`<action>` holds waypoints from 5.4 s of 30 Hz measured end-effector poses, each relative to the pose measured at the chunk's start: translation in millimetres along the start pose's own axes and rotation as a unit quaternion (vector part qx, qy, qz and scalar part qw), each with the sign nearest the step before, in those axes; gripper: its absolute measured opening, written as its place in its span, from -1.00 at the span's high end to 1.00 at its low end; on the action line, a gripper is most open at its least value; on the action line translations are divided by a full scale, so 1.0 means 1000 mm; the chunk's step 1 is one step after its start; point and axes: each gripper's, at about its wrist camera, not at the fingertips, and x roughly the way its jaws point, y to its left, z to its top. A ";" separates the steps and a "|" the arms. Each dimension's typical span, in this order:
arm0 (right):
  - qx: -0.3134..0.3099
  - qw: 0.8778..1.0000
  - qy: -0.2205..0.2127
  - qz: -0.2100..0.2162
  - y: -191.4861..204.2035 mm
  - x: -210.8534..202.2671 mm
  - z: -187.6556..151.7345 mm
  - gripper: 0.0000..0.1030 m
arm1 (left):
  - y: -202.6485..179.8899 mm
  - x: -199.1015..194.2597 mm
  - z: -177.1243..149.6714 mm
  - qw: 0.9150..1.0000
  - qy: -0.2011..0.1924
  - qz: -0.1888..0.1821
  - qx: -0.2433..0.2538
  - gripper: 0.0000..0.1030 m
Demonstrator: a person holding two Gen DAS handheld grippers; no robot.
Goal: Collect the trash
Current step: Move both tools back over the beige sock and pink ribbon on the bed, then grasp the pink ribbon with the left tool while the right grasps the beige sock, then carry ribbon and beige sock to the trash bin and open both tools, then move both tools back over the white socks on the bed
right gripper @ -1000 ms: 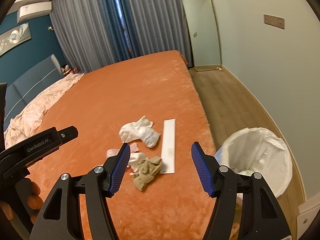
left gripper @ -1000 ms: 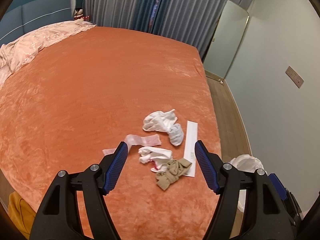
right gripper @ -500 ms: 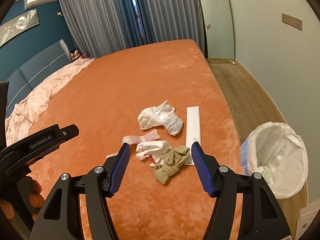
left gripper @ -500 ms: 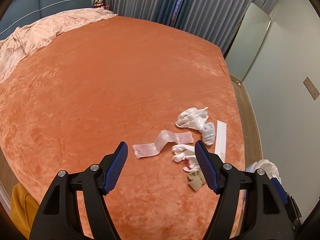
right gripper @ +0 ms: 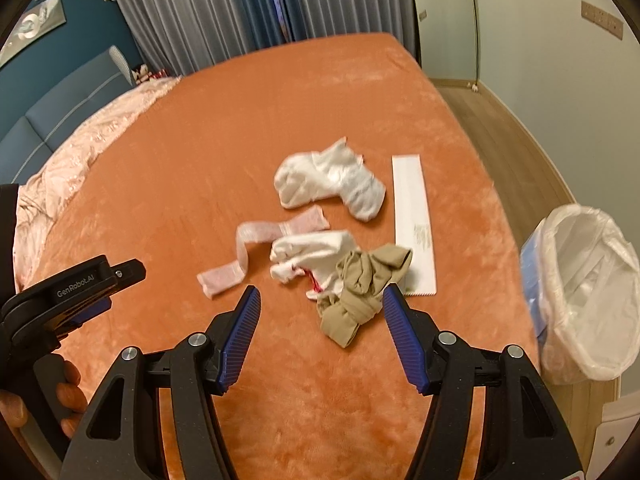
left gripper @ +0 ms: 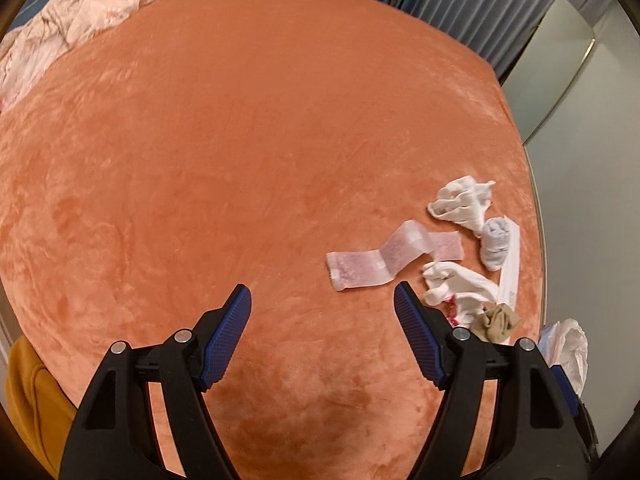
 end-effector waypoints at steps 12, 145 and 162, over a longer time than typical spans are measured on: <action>0.021 0.999 0.043 -0.012 -0.011 0.057 0.006 -0.19 | -0.002 0.080 0.009 0.997 0.076 -0.026 -0.018 -0.36; 0.085 0.988 -0.124 -0.034 -0.139 -0.131 0.028 0.04 | -0.207 -0.101 -0.037 0.980 -0.070 -0.111 0.149 0.08; 0.042 0.997 -0.064 -0.017 -0.076 -0.071 0.018 0.04 | -0.109 -0.045 -0.019 0.997 -0.029 -0.036 0.062 -0.14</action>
